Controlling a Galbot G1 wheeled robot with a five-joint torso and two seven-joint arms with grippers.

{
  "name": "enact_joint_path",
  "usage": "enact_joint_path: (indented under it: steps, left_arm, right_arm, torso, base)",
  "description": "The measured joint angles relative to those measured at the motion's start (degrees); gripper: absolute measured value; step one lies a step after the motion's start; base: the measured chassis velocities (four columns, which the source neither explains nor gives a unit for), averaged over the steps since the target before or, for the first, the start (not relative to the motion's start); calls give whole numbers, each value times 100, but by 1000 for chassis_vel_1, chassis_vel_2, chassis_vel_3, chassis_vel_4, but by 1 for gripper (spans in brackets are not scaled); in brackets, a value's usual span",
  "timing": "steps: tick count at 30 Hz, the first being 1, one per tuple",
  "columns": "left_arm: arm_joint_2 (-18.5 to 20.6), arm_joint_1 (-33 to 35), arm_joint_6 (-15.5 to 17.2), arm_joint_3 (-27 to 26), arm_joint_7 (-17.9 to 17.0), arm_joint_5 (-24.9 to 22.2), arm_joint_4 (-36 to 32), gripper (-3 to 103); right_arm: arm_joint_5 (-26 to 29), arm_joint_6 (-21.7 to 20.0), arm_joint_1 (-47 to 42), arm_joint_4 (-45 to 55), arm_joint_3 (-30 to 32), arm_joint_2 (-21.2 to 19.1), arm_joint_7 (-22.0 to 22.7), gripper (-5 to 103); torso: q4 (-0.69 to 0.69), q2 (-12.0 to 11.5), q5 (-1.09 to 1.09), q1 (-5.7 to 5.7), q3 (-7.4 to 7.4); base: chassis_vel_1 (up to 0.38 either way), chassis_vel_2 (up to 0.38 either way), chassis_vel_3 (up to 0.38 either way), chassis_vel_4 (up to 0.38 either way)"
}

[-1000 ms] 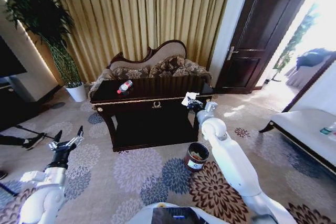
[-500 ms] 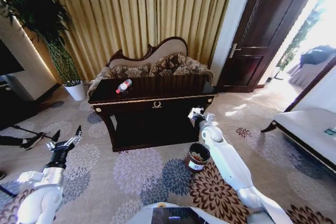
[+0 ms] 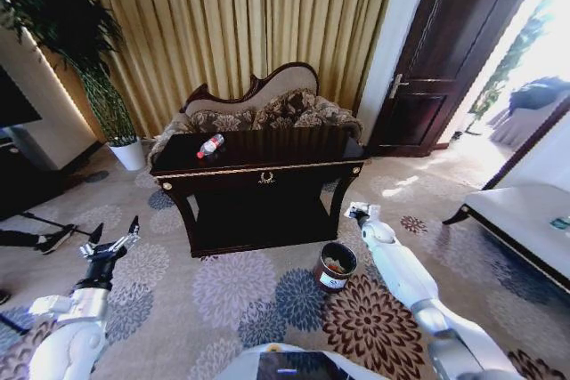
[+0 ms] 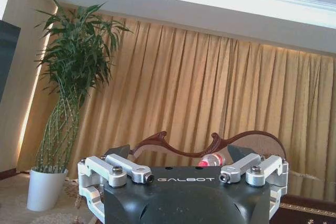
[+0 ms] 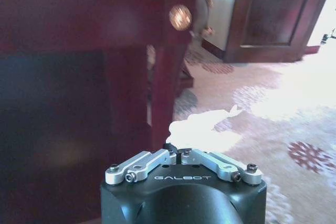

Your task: Move to the front of the table and place the trash on the table into the trash bin.

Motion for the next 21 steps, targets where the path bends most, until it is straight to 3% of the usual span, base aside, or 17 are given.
enact_joint_path:
  steps: [7, 21]
  left_arm:
    - [34, -2, -67, -29, 44, -38, 74, 100]
    - [22, 40, -83, -93, 62, -18, 74, 100]
  right_arm:
    - [-632, 346, -108, -893, 112, 233, -34, 0]
    - [-922, 559, 105, -1799, 15, 888, 159, 0]
  torso:
    - [-2, 1, -1, 0, 0]
    - [-1, 0, -1, 0, 0]
  base:
    - [0, 0, 0, 0]
    - [0, 0, 0, 0]
